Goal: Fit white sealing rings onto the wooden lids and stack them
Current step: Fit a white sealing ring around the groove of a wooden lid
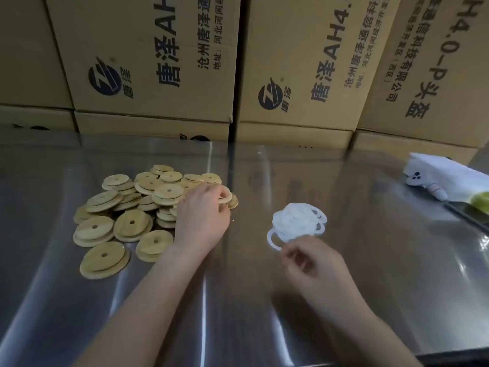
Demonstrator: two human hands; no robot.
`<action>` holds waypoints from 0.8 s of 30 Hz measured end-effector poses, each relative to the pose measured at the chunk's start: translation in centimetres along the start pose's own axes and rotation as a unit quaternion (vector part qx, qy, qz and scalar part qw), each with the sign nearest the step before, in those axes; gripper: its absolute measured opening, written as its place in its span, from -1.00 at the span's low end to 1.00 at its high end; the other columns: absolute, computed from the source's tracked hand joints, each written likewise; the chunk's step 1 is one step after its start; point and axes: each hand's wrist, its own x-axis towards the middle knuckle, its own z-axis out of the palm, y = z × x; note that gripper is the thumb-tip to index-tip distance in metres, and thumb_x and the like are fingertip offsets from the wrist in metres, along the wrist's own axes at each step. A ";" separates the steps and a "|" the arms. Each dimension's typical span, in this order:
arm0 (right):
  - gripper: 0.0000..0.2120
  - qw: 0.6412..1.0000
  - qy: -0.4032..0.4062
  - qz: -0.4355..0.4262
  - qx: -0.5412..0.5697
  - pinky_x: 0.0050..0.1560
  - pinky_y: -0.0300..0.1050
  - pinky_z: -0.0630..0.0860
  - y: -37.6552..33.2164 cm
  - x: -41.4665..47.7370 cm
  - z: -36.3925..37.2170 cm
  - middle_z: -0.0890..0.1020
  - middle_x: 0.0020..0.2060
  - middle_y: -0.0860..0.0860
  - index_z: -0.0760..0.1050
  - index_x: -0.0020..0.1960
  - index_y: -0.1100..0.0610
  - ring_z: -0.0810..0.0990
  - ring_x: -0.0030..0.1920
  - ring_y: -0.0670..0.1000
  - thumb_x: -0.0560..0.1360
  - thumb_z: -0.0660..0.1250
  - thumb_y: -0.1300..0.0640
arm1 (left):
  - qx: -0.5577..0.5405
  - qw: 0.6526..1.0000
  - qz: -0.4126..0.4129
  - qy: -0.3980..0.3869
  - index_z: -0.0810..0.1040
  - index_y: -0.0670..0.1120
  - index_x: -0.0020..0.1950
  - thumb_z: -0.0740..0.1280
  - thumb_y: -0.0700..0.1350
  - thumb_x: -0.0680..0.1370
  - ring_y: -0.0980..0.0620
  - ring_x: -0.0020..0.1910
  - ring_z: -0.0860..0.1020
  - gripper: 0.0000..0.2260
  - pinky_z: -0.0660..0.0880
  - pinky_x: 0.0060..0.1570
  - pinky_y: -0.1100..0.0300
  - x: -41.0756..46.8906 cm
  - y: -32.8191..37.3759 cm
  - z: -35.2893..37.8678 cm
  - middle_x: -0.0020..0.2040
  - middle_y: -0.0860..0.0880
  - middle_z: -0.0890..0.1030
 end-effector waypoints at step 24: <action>-0.87 0.964 -0.114 0.144 -0.194 -0.18 -0.06 0.49 3.9 12.2 3.0 0.63 -0.25 -0.01 0.49 -0.14 0.09 0.57 -0.16 0.07 0.53 0.24 0.08 | 0.186 0.973 -0.056 -0.128 0.52 -0.01 0.11 0.39 0.14 0.43 -0.16 0.19 0.33 -0.65 0.21 0.16 -0.10 5.1 -1.0 3.3 0.17 -0.07 0.32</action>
